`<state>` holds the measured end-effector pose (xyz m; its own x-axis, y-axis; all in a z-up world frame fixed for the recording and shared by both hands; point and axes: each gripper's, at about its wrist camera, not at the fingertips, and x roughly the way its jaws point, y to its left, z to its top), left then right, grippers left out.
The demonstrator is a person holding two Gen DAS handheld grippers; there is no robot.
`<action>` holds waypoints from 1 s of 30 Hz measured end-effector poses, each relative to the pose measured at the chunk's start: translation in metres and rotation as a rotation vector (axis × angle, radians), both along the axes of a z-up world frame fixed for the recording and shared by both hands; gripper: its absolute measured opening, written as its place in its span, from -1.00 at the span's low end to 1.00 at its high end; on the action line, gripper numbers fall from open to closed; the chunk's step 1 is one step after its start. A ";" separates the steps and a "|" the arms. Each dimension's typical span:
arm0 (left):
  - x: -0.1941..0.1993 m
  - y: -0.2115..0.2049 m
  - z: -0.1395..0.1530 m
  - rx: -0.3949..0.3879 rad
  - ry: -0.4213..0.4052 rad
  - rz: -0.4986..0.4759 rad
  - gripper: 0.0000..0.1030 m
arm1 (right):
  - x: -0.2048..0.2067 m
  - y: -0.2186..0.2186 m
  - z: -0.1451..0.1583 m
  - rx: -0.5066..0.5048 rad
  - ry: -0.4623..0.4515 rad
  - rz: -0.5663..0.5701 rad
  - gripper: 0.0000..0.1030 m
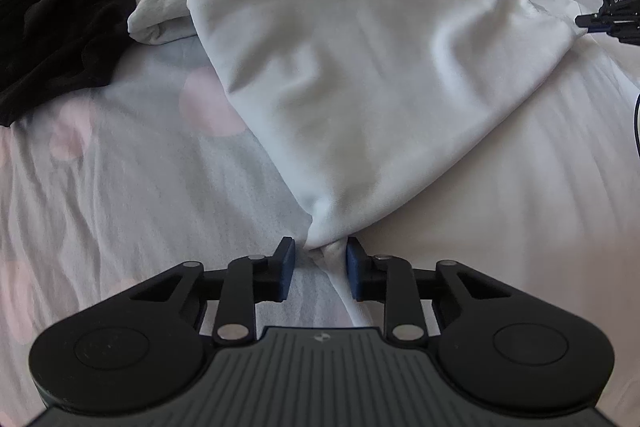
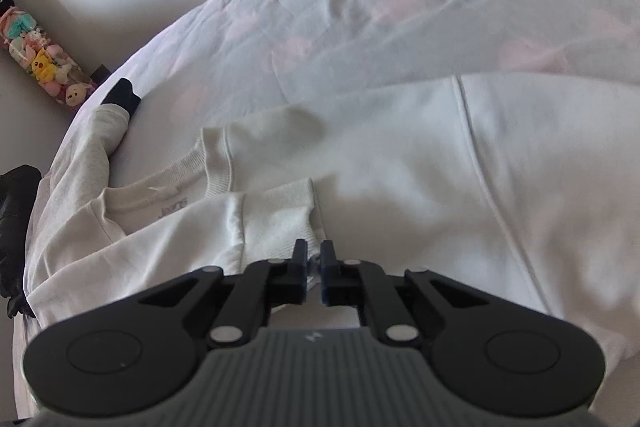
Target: Fold clothes
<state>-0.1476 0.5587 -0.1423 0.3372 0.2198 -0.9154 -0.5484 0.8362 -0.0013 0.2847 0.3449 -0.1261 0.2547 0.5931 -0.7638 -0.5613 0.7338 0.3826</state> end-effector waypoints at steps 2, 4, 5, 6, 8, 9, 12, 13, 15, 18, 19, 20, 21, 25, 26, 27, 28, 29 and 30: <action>-0.001 0.000 -0.001 -0.001 0.002 0.004 -0.44 | -0.005 -0.008 0.014 -0.010 -0.046 0.008 -0.88; 0.000 -0.001 -0.002 0.001 0.009 0.009 -0.44 | -0.005 -0.015 0.013 -0.049 -0.073 0.007 -0.88; 0.001 -0.001 -0.003 0.003 0.014 0.012 -0.44 | -0.005 -0.018 0.012 -0.068 -0.085 0.007 -0.88; 0.002 -0.002 -0.003 0.005 0.019 0.015 -0.44 | -0.002 -0.021 0.004 -0.082 -0.081 0.006 -0.88; 0.004 -0.004 -0.003 0.008 0.033 0.021 -0.44 | 0.004 -0.027 -0.014 -0.080 -0.026 -0.013 -0.88; 0.005 -0.004 -0.003 0.008 0.039 0.025 -0.44 | 0.007 -0.030 -0.023 -0.075 0.001 -0.019 -0.88; 0.007 -0.005 -0.002 0.006 0.047 0.034 -0.43 | 0.010 -0.034 -0.036 -0.069 0.035 -0.001 -0.85; 0.007 -0.005 -0.001 0.008 0.049 0.033 -0.43 | 0.011 -0.038 -0.036 -0.057 0.045 -0.001 -0.81; 0.008 -0.008 0.003 0.015 0.050 0.023 -0.39 | 0.013 -0.047 -0.029 -0.039 0.063 -0.006 -0.70; 0.009 -0.013 0.015 0.032 0.047 -0.002 -0.38 | 0.015 -0.072 -0.007 -0.046 0.037 0.023 -0.68; 0.010 -0.014 0.020 0.040 0.042 -0.008 -0.37 | 0.017 -0.083 0.002 -0.050 0.021 0.031 -0.68; 0.010 -0.016 0.027 0.045 0.031 -0.008 -0.34 | 0.021 -0.097 0.012 -0.055 0.008 0.029 -0.68; 0.010 -0.018 0.035 0.051 0.019 -0.009 -0.28 | 0.025 -0.112 0.022 -0.059 -0.004 0.025 -0.68; 0.015 -0.022 0.063 0.062 -0.043 0.015 -0.08 | 0.055 -0.185 0.069 -0.088 -0.085 -0.058 -0.68; 0.018 -0.024 0.069 0.064 -0.055 0.023 -0.06 | 0.064 -0.206 0.079 -0.104 -0.106 -0.098 -0.68; 0.021 -0.025 0.074 0.067 -0.065 0.030 -0.06 | 0.073 -0.227 0.089 -0.121 -0.126 -0.138 -0.68; 0.024 -0.027 0.078 0.074 -0.068 0.032 -0.06 | 0.082 -0.248 0.099 -0.137 -0.145 -0.180 -0.67; 0.029 -0.029 0.081 0.082 -0.067 0.031 -0.06 | 0.093 -0.272 0.106 -0.154 -0.152 -0.230 -0.67; 0.033 -0.031 0.082 0.089 -0.062 0.027 -0.05 | 0.104 -0.296 0.114 -0.171 -0.160 -0.281 -0.66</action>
<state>-0.1143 0.5274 -0.0600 0.3851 0.3086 -0.8697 -0.5716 0.8196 0.0377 0.3884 0.0492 -0.0125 0.5133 0.3504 -0.7834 -0.3719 0.9135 0.1650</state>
